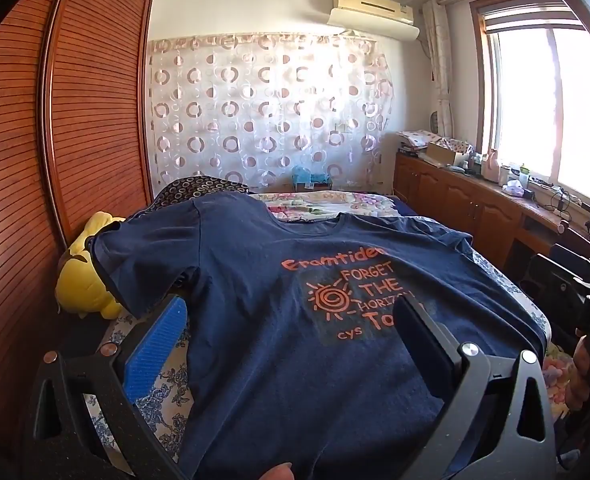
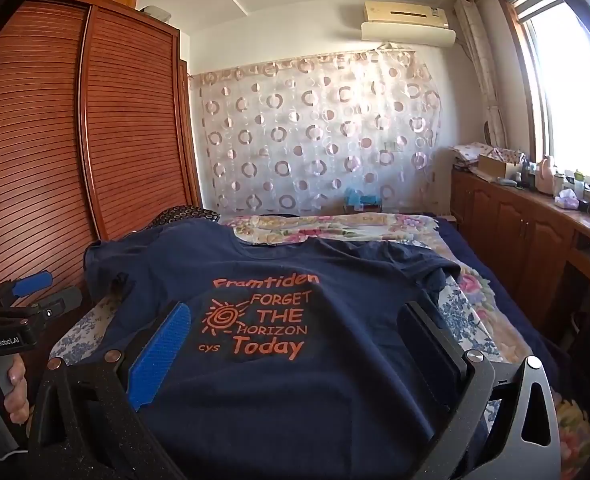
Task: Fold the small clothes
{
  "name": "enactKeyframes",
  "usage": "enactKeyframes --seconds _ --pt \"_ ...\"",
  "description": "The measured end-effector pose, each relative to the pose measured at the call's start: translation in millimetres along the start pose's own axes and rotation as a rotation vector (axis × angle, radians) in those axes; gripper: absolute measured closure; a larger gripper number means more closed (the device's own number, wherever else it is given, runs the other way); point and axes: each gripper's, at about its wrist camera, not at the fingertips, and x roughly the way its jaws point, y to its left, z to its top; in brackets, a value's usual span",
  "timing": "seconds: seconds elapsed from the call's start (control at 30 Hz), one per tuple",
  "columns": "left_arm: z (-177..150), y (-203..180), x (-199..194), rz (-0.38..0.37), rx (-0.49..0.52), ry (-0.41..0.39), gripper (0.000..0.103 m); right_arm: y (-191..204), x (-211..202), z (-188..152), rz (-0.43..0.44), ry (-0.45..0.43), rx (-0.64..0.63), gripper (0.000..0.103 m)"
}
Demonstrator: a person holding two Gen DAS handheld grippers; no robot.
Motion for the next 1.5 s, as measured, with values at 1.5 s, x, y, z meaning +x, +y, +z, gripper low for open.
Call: enactKeyframes --seconds 1.5 --pt "3.6 -12.2 -9.2 0.013 0.017 -0.019 0.000 0.0 -2.4 0.0 0.001 -0.002 0.001 0.000"
